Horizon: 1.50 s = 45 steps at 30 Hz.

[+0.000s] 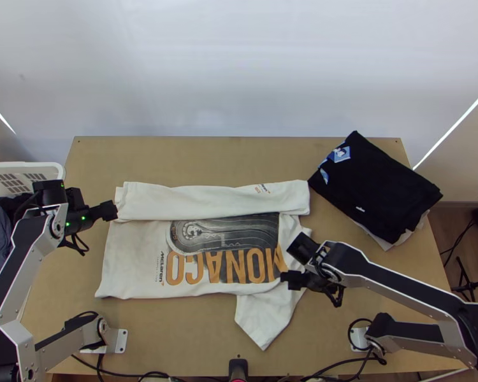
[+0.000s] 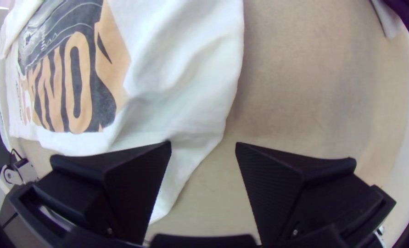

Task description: Fold the t-shirt

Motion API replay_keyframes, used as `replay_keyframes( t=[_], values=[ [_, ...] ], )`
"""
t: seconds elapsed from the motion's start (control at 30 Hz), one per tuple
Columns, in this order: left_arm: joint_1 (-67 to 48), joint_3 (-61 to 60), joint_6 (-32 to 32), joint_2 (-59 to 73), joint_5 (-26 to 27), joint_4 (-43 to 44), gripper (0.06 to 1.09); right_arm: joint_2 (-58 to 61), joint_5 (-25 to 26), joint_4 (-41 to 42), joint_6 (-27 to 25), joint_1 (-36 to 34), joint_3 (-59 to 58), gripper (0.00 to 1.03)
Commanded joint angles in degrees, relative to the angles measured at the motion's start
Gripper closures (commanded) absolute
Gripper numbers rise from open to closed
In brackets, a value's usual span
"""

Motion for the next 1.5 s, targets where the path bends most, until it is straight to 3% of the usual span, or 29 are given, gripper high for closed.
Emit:
replay_keyframes(
  t=[0.0, 0.17, 0.33, 0.5, 0.67, 0.83, 0.9, 0.97, 1.23, 1.47],
  values=[
    [-0.2, 0.6, 0.3, 0.1, -0.1, 0.0, 0.11, 1.4, -0.4, 2.2, 1.9, -1.5, -0.9, 0.39],
    [-0.2, 1.0, 0.4, 0.2, -0.1, 0.0, 0.11, 1.5, -4.1, 2.4, 1.4, -3.9, -1.3, 0.42],
    [-0.2, 1.2, 0.4, 0.6, -0.1, 0.0, 0.11, 1.7, -4.2, 5.5, 1.6, -3.0, -1.1, 0.68],
    [-0.1, 2.0, 0.6, 0.8, -0.1, -0.3, 0.11, 2.0, -4.2, 7.0, 1.0, -1.7, -1.3, 0.70],
    [-0.5, 4.1, 6.6, 2.4, -0.7, -7.3, 0.11, 2.1, -1.3, 7.8, -0.4, -1.8, -1.1, 0.99],
    [-5.9, 8.8, 18.0, 8.8, -9.4, -23.7, 0.11, 1.5, -0.3, 7.8, -1.3, -1.9, -0.9, 1.00],
    [-7.6, 10.0, 21.5, 9.6, -14.3, -25.7, 0.11, 1.2, -0.3, 7.8, -1.4, -2.1, -0.8, 1.00],
    [-9.1, 11.0, 24.9, 9.7, -14.7, -30.0, 0.11, 1.0, -0.3, 7.8, -1.4, -2.3, -0.9, 1.00],
    [-14.6, 11.6, 27.1, 16.6, -16.8, -46.9, 0.11, 0.9, -0.2, 8.3, -1.3, -3.0, -0.6, 1.00],
    [-17.3, 3.6, 28.1, 16.5, -19.5, -50.4, 0.11, -0.4, -0.2, 8.3, -1.5, -4.1, -1.3, 1.00]
  ],
)
